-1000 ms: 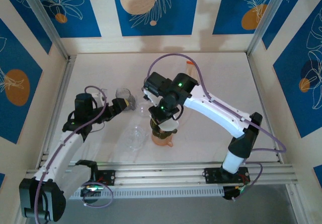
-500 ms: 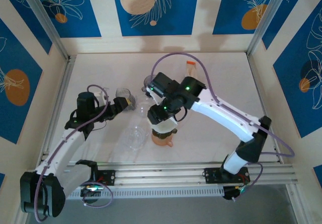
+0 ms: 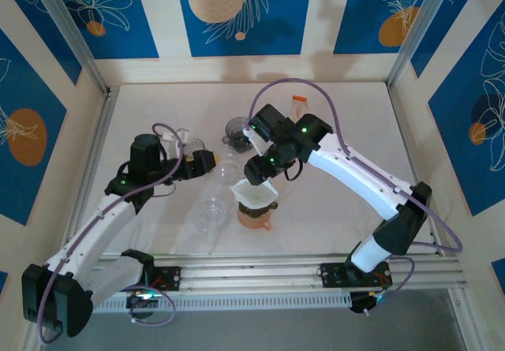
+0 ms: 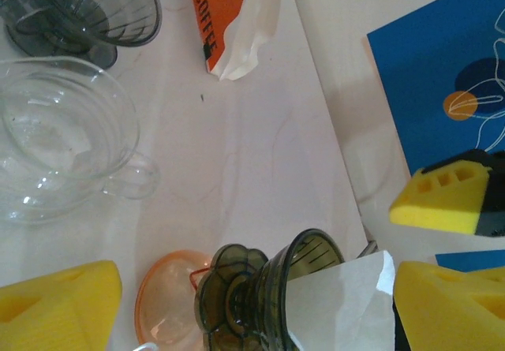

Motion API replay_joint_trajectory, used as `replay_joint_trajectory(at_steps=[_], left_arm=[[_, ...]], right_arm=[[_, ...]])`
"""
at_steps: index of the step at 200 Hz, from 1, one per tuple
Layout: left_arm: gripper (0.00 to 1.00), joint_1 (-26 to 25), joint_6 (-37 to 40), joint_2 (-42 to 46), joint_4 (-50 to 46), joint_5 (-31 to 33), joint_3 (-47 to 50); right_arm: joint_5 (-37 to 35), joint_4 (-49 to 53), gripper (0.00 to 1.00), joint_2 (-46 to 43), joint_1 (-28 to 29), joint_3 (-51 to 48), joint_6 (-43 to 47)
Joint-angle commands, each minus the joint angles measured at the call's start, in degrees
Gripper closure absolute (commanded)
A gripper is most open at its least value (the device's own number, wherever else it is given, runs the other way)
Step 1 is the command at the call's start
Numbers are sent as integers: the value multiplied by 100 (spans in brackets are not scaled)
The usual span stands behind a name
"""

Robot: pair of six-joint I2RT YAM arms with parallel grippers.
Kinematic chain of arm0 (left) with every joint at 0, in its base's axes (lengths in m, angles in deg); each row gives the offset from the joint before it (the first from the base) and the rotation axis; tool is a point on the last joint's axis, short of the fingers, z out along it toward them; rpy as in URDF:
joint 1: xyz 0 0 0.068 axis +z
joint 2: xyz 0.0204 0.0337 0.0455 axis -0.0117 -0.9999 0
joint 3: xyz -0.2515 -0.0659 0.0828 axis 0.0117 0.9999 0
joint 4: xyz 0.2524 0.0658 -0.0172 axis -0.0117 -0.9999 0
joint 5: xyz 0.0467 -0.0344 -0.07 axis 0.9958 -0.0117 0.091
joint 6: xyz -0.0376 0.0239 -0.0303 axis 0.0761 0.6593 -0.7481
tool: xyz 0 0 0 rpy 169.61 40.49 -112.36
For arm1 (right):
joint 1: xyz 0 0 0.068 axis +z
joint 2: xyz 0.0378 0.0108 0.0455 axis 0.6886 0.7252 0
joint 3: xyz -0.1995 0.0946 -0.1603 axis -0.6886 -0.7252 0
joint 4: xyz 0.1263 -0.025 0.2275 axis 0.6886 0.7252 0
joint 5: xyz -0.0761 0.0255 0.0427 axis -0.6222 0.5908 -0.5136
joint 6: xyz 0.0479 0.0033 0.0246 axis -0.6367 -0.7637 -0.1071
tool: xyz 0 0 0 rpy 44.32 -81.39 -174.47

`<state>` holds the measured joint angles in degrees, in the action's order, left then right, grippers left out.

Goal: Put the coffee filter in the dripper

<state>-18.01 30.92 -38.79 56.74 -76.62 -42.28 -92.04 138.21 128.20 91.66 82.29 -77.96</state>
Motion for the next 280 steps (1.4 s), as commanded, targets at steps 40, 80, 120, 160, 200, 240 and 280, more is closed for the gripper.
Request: replay_joint_trajectory(at_steps=[40, 80, 120, 160, 200, 240, 280], left_arm=[[10, -31, 221, 106, -241, 54, 9], [10, -33, 189, 73, -154, 26, 44], [10, -34, 158, 54, -115, -2, 53], [10, -31, 103, 48, -61, -73, 12], [12, -32, 82, 19, -90, -70, -44], [16, -143, 40, -65, -70, -84, -83], [16, -404, -9, -130, -1, -2, -55]], right_arm=[[429, 87, 48, 347, -37, 265, 536], [334, 179, 64, 384, -20, 224, 524], [293, 188, 81, 321, 75, 180, 444], [78, 274, 97, 256, 195, 175, 177], [-430, 241, 100, 17, 332, -8, -490], [-1210, 331, 100, -60, 481, -140, -870], [-1413, 113, 100, 1, 621, -365, -989]])
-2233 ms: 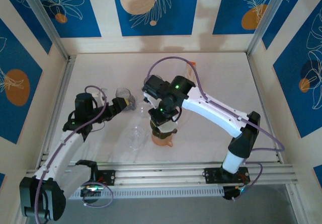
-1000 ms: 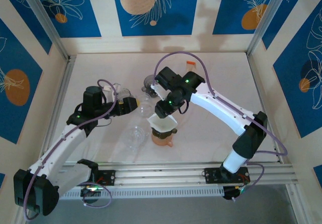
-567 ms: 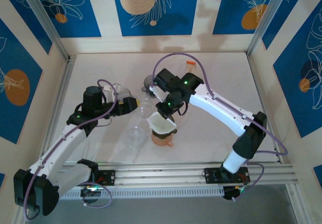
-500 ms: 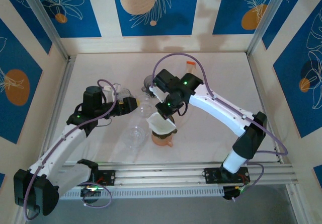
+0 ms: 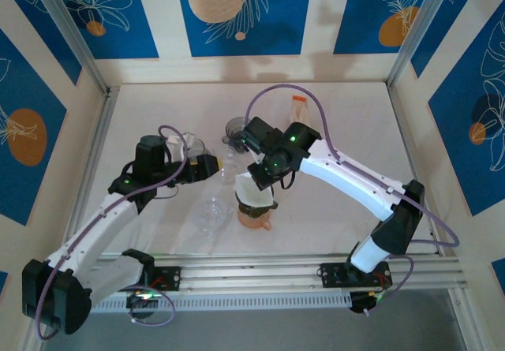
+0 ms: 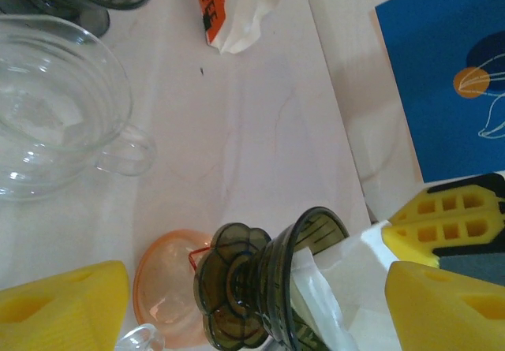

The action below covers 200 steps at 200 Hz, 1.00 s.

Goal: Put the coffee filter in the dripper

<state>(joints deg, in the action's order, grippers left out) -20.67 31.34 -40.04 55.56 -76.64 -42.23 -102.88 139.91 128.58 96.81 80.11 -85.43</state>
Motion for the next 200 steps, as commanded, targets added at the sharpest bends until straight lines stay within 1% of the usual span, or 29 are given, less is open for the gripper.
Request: replay_joint_trajectory(at_steps=[1, 42, 87, 109, 147, 179, 200], left_arm=[[16, -139, -56, -4, 122, -4, -54], [16, -312, -116, 83, 127, -29, 20], [27, -742, 70, 146, -293, 97, -30], [30, -949, 193, 129, -496, 205, -13], [27, -1369, 383, -12, -654, 326, -90], [26, -1484, 388, -158, -607, 321, -101], [29, -1500, 364, -272, -653, 376, -65]], right_arm=[[-335, -59, 100, -34, 108, -156, -243], [-654, -205, 100, 72, 271, -397, -340], [-958, -172, 100, 172, 407, -353, -361], [-1035, -132, 100, 230, 426, -335, -348], [-1037, -122, 100, 258, 464, -289, -342], [-1036, -105, 100, 289, 505, -262, -364], [-1043, -113, 99, 285, 515, -239, -360]])
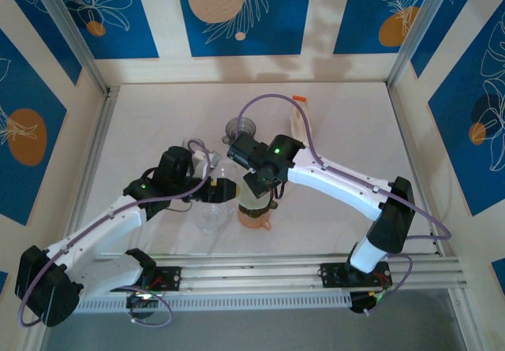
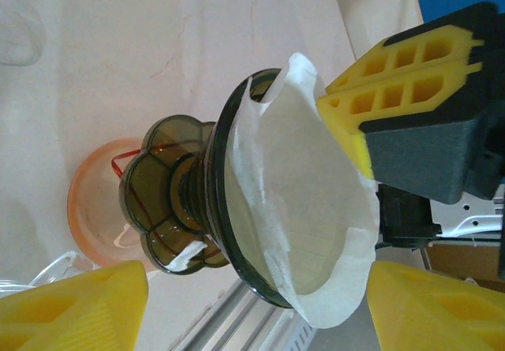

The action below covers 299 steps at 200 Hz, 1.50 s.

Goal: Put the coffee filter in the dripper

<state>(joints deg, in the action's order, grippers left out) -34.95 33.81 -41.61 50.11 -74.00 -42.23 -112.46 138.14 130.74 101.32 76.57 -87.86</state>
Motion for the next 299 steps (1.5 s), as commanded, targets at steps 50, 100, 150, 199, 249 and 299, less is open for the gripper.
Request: replay_joint_trajectory(at_steps=[50, 100, 150, 199, 249, 299], left_arm=[[41, -68, 158, -221, -221, 205, -48], [43, -73, 148, -285, -200, 234, -32], [44, -69, 114, -312, -157, 254, 5], [44, -72, 86, -312, -193, 277, 31], [41, -69, 35, -297, -156, 262, 40], [37, -69, -8, -268, -147, 286, 13]], right_arm=[[-180, -17, 85, -116, 65, 80, -211], [-71, -248, 61, -620, -63, -147, -358], [146, -388, 85, -710, -86, -518, -407], [380, -512, 90, -644, -67, -761, -485], [218, -528, 78, -811, -49, -592, -468], [638, -396, 51, -1036, -193, -541, -566]])
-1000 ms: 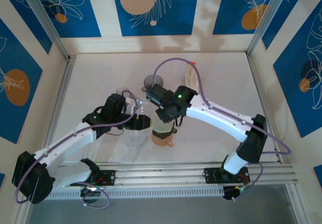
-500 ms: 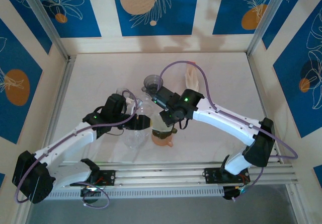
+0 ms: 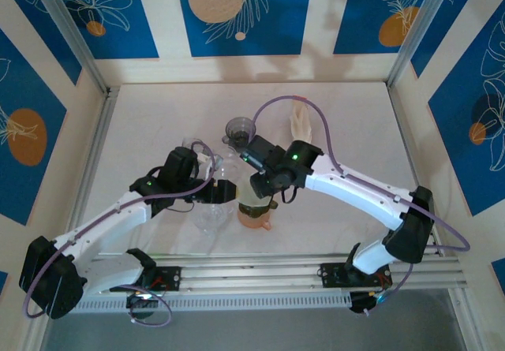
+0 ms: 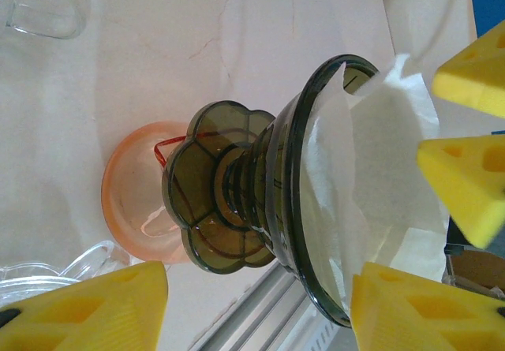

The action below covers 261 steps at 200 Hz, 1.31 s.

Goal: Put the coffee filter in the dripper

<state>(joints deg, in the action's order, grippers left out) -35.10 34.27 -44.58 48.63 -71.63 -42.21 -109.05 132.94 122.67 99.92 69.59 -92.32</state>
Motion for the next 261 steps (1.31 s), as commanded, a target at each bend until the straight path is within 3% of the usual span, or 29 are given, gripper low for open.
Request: replay_joint_trajectory(at_steps=[1, 52, 126, 156, 220, 261], left_arm=[[37, -58, -59, 34, 6, 52, 11], [35, -53, -137, 116, 73, 57, 64], [35, -60, -165, 100, 145, 62, 142], [34, -57, -205, 125, 193, 37, 177], [32, -53, -386, 272, 425, 31, 249], [31, -59, -416, 363, 483, 37, 205]], right_arm=[[299, 125, 51, -235, -47, 152, -128], [313, 123, 52, -716, 99, -408, -490], [592, -152, 85, -599, 208, -625, -554], [635, -181, 91, -541, 265, -686, -606], [585, -181, 94, -502, 344, -673, -673], [361, -129, 86, -588, 405, -390, -616]])
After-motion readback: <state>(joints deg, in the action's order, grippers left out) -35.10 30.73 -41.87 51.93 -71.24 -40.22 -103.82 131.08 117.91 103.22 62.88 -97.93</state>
